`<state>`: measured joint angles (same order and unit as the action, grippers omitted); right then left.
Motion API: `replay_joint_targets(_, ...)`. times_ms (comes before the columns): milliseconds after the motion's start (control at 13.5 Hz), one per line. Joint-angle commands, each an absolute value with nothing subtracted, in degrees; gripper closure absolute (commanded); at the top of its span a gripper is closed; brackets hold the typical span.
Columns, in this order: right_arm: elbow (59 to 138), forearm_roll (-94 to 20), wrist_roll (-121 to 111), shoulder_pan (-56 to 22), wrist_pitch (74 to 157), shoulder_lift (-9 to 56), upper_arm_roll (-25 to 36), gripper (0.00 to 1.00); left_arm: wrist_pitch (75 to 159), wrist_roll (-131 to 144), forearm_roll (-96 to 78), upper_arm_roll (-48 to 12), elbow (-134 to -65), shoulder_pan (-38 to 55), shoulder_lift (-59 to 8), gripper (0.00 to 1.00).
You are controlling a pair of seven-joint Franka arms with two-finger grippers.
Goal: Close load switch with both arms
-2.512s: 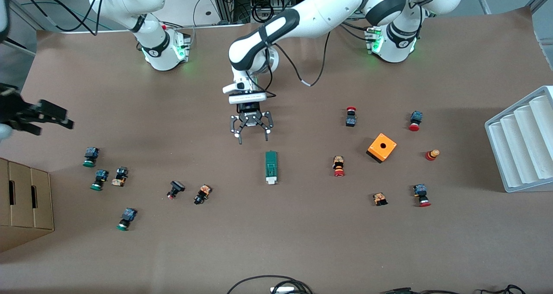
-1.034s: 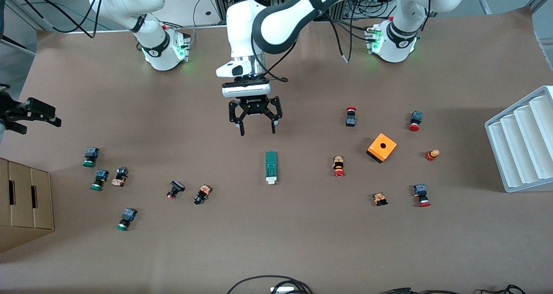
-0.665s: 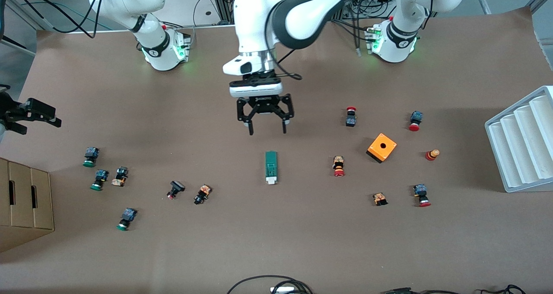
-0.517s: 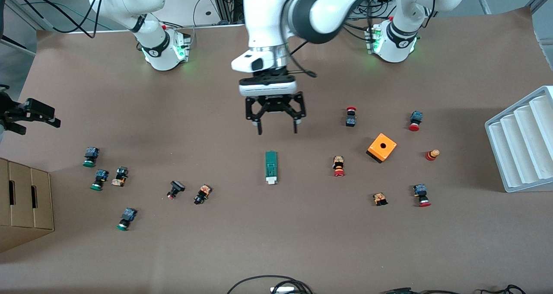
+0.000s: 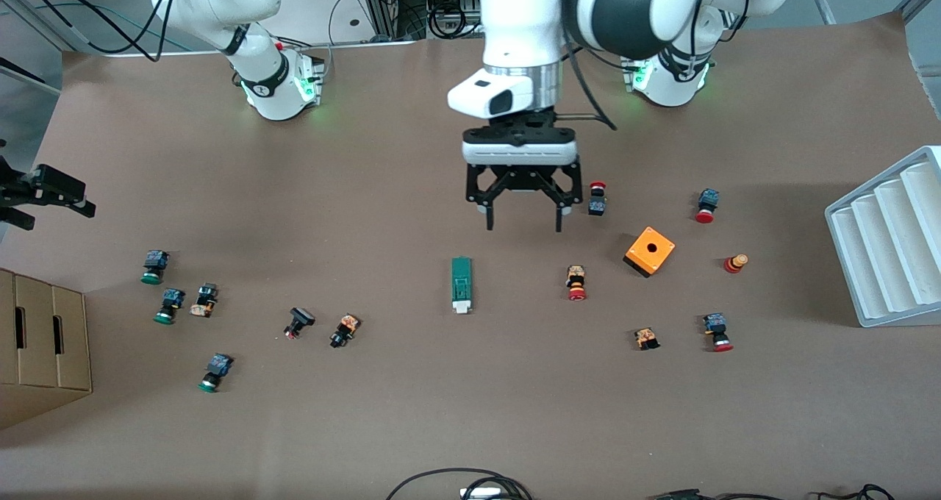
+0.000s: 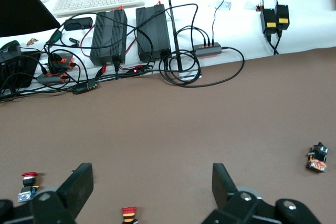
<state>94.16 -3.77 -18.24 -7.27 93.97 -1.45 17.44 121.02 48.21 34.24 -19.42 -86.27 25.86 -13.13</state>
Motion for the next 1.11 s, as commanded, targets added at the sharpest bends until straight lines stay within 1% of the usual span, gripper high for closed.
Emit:
replay_joint_targets(0, 93.16, -2.46, -18.46, -7.56, 94.39, -0.97, 17.49, 0.0, 121.64, 39.32, 27.54, -19.78, -86.22, 21.81, -10.73, 0.0)
replay_joint_targets(296, 93.16, -2.55, -18.37, -7.47, 94.39, -0.97, 17.49, 0.0, 118.93, 30.0, 15.59, -19.78, -86.31, 12.77, -6.16, 0.0)
replay_joint_targets(443, 93.16, -2.55, -18.37, -7.47, 94.39, -0.97, 17.49, 0.0, 116.47, 23.32, 12.32, -19.69, -86.13, 9.34, -5.1, 0.0)
replay_joint_targets(517, 93.16, -2.64, -18.37, -7.56, 94.39, -0.97, 17.49, 0.0, 115.5, 20.94, 10.74, -18.64, -86.13, 7.23, -4.84, 0.0)
replay_joint_targets(813, 93.16, -2.64, -18.37, -7.47, 94.39, -0.97, 17.49, 0.0, 114.52, 6.35, 3.01, -10.22, -86.22, 6.59, -3.87, 0.0)
replay_joint_targets(887, 93.16, -2.64, -18.37, -7.47, 94.39, -0.97, 17.49, 0.0, 113.3, 5.02, 0.73, -7.67, -86.22, 6.5, -3.78, 0.0)
replay_joint_targets(1034, 93.16, -2.64, -18.37, -7.47, 94.39, -0.97, 17.49, 0.0, 107.87, 4.57, -2.71, -3.62, -86.05, 6.5, -3.17, 0.0)
